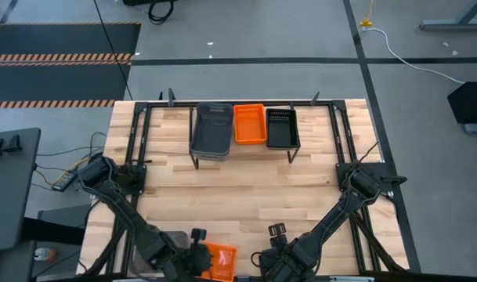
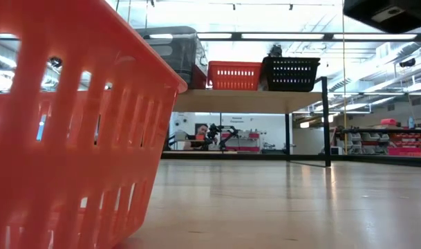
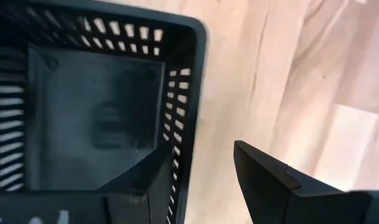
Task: Stack baskets on shelf by color
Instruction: Stack the black bin on the stacked black bins on the shelf
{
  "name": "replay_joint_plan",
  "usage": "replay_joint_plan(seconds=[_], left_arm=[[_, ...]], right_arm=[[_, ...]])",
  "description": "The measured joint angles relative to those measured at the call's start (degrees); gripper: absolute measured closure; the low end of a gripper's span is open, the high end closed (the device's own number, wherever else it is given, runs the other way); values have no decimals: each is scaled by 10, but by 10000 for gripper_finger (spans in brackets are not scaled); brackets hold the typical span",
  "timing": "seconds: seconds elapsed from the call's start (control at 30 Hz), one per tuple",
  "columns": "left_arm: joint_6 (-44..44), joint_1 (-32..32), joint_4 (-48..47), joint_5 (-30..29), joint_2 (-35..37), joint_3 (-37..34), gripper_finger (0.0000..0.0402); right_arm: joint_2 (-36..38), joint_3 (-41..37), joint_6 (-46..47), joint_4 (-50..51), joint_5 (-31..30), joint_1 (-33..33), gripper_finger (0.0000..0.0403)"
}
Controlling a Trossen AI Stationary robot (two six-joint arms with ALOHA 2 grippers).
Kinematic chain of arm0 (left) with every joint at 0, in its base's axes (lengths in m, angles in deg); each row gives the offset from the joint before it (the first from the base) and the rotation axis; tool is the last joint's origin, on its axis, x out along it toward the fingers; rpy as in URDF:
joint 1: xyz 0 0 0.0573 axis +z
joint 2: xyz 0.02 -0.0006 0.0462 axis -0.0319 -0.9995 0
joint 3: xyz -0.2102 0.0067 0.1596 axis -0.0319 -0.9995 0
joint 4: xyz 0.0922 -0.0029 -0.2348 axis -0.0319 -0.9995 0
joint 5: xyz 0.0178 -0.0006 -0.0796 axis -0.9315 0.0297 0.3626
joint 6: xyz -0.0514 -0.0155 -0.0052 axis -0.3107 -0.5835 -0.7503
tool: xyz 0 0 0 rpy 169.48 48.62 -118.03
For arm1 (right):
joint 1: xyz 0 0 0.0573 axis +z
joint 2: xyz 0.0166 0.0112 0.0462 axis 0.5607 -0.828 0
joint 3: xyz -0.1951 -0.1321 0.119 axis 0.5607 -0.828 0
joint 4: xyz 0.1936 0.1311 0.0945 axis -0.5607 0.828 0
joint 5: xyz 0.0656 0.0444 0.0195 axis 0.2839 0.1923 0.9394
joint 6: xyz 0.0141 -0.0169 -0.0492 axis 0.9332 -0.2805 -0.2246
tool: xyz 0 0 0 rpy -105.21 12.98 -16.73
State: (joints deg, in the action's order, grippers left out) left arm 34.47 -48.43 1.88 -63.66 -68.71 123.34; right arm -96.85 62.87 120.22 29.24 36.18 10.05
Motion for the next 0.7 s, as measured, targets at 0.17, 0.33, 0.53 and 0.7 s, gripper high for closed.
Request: replay_joint_plan(seconds=[0.17,0.33,0.53,0.7], left_arm=[[0,31,-2,23,-18,0,285],[0,57,-12,33,-39,0,285],[0,79,-12,47,-51,0,285],[0,84,-11,50,-53,0,285]], right_arm=[[-2,-5,-30,9,-50,-10,230],[-2,-24,-65,13,-104,-30,230],[-2,-62,-78,72,-218,-77,230],[-2,-60,43,197,-286,-130,230]])
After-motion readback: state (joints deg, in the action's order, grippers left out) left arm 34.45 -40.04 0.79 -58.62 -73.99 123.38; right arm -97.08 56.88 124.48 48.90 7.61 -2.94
